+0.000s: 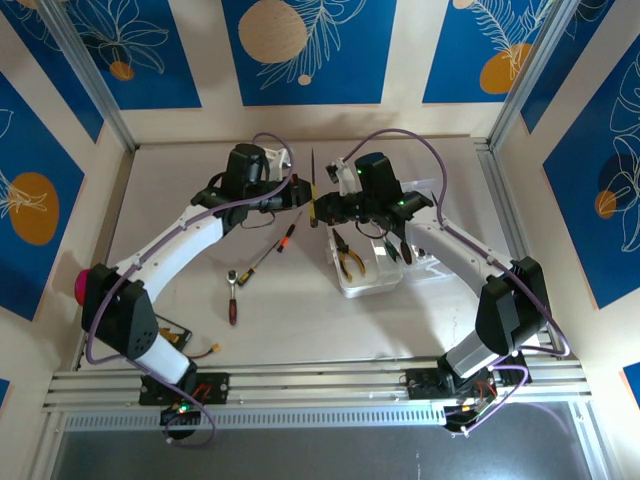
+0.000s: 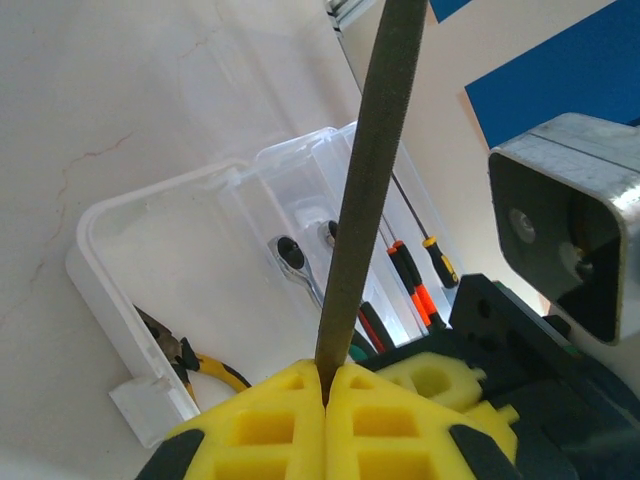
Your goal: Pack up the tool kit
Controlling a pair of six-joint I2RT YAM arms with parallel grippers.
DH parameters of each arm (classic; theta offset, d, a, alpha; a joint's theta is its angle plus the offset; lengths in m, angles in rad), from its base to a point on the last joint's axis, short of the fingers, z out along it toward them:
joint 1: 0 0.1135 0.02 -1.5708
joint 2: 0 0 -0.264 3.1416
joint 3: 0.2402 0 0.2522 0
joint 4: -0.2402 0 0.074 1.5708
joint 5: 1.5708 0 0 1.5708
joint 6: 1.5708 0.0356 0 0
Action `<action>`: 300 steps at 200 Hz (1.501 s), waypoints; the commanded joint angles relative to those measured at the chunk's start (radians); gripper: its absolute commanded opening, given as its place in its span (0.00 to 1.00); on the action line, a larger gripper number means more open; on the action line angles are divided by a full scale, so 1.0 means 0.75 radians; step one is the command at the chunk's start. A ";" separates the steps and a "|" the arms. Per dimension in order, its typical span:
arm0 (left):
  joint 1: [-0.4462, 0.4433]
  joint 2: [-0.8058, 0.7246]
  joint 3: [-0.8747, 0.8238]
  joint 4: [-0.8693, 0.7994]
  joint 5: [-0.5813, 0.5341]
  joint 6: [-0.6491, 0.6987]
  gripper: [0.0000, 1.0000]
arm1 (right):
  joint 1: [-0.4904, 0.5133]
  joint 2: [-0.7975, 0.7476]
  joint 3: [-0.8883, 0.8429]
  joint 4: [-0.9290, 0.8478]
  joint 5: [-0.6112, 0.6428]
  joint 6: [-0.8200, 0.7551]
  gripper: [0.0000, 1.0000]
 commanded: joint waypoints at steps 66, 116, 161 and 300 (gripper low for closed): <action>0.083 -0.101 0.081 -0.266 -0.202 0.235 0.96 | -0.135 -0.168 -0.007 -0.248 0.026 -0.151 0.00; 0.211 -0.054 0.099 -0.591 -0.543 0.437 1.00 | -0.410 -0.357 -0.031 -0.767 0.273 -0.340 0.00; 0.215 0.020 -0.040 -0.633 -0.658 0.480 1.00 | -0.640 -0.397 -0.021 -0.996 0.587 -0.399 0.00; 0.215 0.014 -0.297 -0.680 -0.739 0.446 1.00 | -0.593 -0.161 -0.003 -0.994 1.029 -0.499 0.00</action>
